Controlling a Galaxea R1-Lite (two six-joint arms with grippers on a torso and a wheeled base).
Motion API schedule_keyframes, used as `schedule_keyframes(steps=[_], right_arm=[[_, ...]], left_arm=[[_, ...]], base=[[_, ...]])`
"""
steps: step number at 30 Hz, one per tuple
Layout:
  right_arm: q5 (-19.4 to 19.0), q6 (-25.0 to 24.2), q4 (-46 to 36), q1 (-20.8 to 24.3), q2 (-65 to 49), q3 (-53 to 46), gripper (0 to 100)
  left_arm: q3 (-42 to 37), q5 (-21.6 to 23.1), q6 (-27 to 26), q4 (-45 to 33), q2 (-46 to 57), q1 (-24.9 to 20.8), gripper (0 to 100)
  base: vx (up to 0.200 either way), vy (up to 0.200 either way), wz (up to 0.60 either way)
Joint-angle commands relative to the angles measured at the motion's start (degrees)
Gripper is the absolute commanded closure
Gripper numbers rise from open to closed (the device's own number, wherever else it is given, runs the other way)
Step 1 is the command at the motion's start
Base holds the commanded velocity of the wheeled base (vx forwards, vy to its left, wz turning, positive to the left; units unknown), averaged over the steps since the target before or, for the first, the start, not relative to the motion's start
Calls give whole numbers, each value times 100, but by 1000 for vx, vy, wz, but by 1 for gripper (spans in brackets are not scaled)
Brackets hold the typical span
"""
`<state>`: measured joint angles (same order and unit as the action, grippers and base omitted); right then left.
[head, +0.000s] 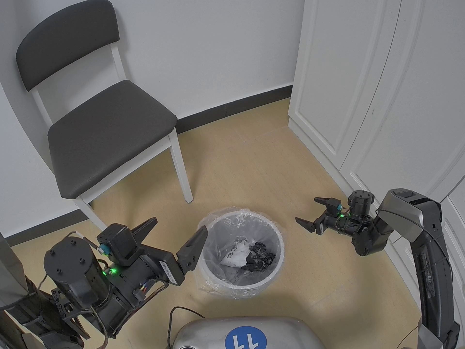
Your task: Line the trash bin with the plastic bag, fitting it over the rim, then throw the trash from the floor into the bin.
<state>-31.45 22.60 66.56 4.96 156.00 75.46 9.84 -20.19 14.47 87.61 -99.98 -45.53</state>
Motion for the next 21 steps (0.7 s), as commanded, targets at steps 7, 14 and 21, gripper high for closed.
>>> schedule_keyframes(steps=[7,14,21], right_arm=[[1238,-2102,1685,31,-325,-1227,0],[1923,-2638,2344,31,-457,-2053,0],[2600,-3034,2344,5,-967,-3266,0]], left_arm=[[9,-29,3,1,-418,71,0],[18,-29,-14,1,-356,106,0],[45,-55,-32,1,-382,141,0]], base=[[0,0,0],[0,0,0],[0,0,0]])
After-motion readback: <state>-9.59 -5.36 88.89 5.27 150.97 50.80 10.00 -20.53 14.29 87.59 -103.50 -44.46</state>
